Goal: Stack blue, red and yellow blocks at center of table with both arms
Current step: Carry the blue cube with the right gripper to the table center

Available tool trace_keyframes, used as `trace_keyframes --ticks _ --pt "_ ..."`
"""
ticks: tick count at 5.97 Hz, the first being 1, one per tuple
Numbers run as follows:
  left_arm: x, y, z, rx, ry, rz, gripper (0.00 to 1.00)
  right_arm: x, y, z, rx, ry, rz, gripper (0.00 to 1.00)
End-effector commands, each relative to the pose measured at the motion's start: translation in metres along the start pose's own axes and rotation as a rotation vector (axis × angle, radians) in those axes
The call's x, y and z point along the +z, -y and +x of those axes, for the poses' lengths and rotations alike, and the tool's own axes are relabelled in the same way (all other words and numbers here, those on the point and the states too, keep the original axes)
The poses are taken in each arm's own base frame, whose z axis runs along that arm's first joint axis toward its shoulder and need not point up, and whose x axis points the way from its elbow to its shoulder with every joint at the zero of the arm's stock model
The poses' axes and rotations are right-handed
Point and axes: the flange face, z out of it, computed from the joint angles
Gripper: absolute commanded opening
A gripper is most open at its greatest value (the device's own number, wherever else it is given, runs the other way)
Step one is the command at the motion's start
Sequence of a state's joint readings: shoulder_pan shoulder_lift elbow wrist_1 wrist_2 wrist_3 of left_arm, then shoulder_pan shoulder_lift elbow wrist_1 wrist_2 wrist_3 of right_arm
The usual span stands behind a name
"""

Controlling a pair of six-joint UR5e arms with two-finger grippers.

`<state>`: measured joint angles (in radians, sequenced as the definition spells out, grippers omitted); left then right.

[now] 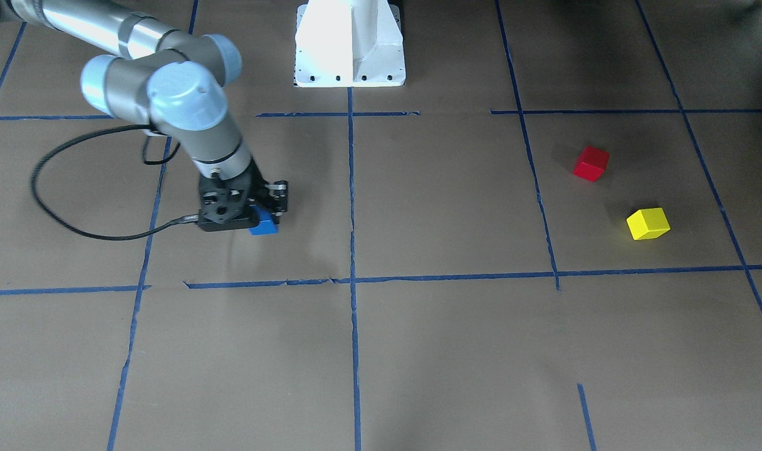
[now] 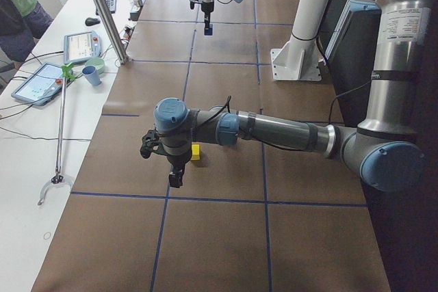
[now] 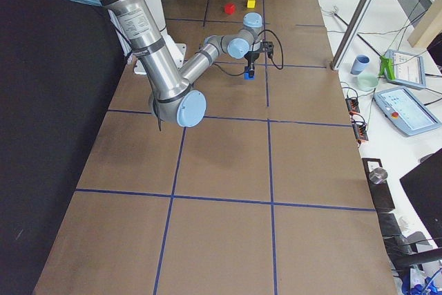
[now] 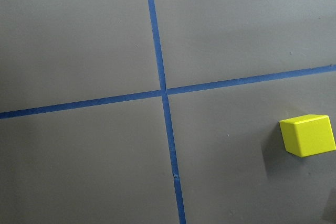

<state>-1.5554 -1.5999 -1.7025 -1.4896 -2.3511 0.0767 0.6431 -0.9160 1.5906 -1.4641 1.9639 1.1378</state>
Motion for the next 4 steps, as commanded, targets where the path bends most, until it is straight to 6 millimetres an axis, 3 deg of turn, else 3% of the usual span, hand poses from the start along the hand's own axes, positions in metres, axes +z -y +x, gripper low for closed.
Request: trace_keyframes --ticks 1,2,4 --pt "0.000 0.000 0.000 0.000 0.000 0.000 1.00 0.018 -0.014 -0.085 0.035 -0.014 -0.005 0.00" --pt "0.000 -0.001 0.000 -0.001 -0.001 -0.001 1.00 0.023 -0.014 -0.118 0.057 -0.041 -0.020 0.00" --pt "0.001 -0.001 0.000 -0.002 -0.002 -0.002 1.00 0.038 -0.021 -0.123 0.057 -0.068 -0.040 0.00"
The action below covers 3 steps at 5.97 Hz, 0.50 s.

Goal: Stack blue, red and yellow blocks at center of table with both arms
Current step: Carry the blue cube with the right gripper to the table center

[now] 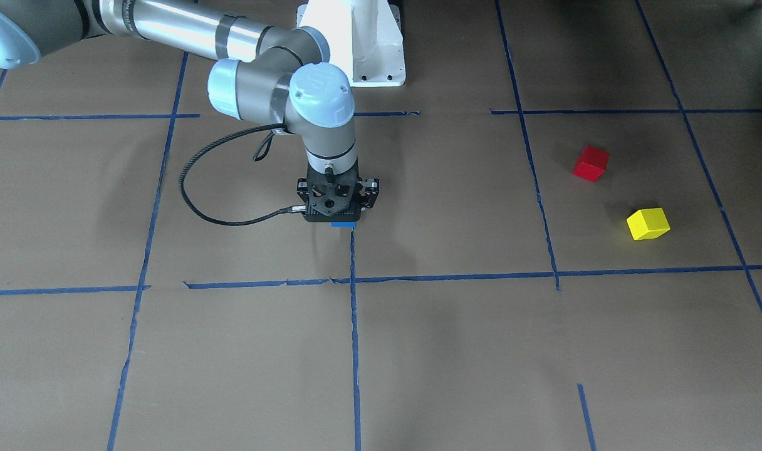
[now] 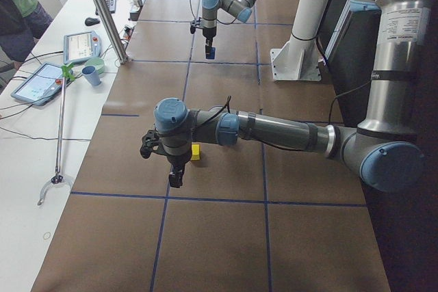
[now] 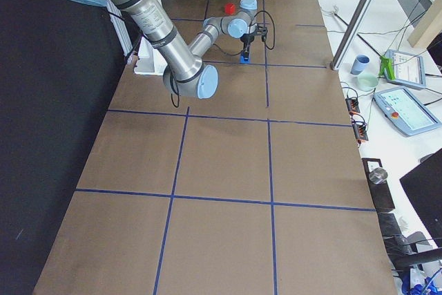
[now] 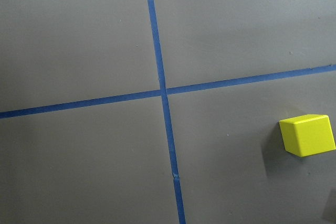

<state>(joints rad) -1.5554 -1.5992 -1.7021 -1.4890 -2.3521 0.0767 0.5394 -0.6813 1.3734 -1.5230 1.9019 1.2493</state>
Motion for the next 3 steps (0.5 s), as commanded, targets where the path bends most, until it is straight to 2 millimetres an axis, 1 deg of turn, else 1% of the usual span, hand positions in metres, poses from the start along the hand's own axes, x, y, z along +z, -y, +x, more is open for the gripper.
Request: trace_keyframes --ticks 1,2,3 --pt "0.0005 -0.0004 -0.0006 -0.001 0.000 -0.001 1.00 0.0145 -0.0029 -0.0018 0.004 -0.026 -0.014 0.00" --pt "0.0005 -0.0004 -0.0004 -0.001 -0.001 -0.001 1.00 0.0186 -0.0064 -0.0027 0.002 -0.030 -0.020 0.00" --pt "0.0007 -0.0005 -0.0007 -0.002 0.000 -0.002 1.00 0.0238 -0.0048 -0.0022 0.004 -0.038 -0.023 0.01"
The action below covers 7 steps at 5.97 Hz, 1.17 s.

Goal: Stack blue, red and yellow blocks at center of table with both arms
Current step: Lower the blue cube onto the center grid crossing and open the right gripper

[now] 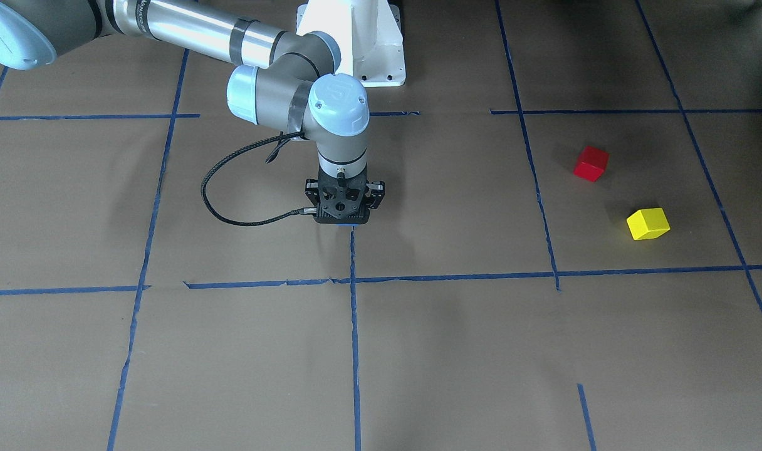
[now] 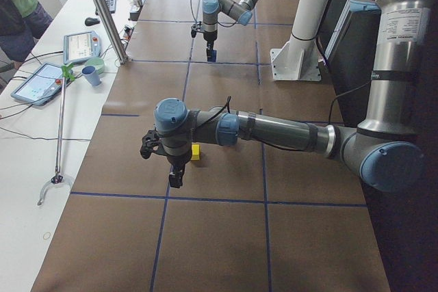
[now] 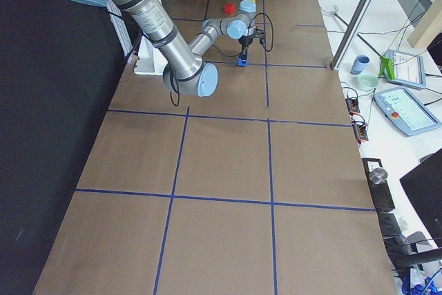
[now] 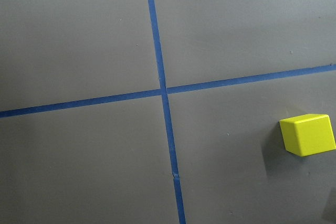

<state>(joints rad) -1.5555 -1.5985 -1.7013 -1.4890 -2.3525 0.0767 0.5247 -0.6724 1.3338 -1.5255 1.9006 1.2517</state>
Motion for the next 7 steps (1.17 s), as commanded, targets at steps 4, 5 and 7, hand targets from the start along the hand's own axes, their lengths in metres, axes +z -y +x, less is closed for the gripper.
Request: trace_keyframes --ticks 4,5,7 --pt "0.001 -0.001 -0.001 -0.002 0.001 -0.002 1.00 0.004 -0.005 -0.013 -0.008 -0.003 -0.008 0.02" --pt "0.002 -0.002 -0.002 -0.004 0.001 -0.004 1.00 0.007 -0.008 -0.014 -0.014 -0.007 -0.005 0.03" --pt "0.002 -0.002 -0.002 -0.005 0.000 -0.005 1.00 0.007 -0.009 -0.016 -0.017 -0.005 -0.004 0.89"
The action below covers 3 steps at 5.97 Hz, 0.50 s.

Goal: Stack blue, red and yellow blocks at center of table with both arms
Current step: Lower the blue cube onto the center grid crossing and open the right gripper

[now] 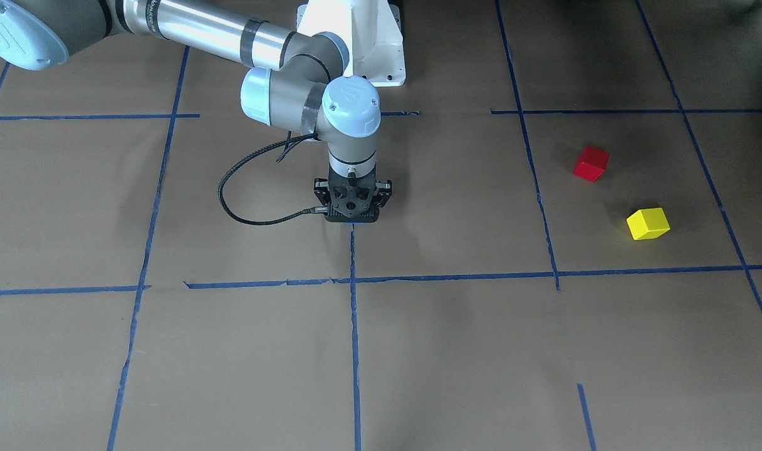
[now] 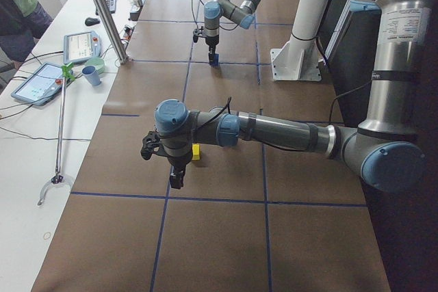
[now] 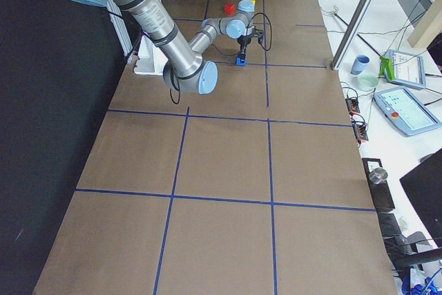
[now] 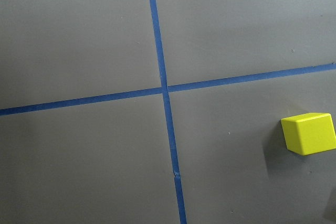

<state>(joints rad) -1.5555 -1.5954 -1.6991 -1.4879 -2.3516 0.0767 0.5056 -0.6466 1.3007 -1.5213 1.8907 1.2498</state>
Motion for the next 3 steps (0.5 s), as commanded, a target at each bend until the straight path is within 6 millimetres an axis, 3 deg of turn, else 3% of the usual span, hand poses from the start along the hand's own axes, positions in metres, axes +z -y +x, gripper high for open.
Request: trace_keyframes --ticks 1,2,3 --pt "-0.001 0.001 0.001 0.001 0.000 0.001 1.00 0.000 -0.001 0.000 -0.012 0.002 0.001 0.98" --pt "-0.002 0.002 0.002 0.005 0.000 0.004 1.00 -0.012 -0.003 -0.004 -0.026 0.026 0.011 1.00" --pt "-0.012 0.006 0.011 0.029 0.005 0.026 1.00 -0.055 0.010 0.003 -0.021 0.075 0.047 1.00"
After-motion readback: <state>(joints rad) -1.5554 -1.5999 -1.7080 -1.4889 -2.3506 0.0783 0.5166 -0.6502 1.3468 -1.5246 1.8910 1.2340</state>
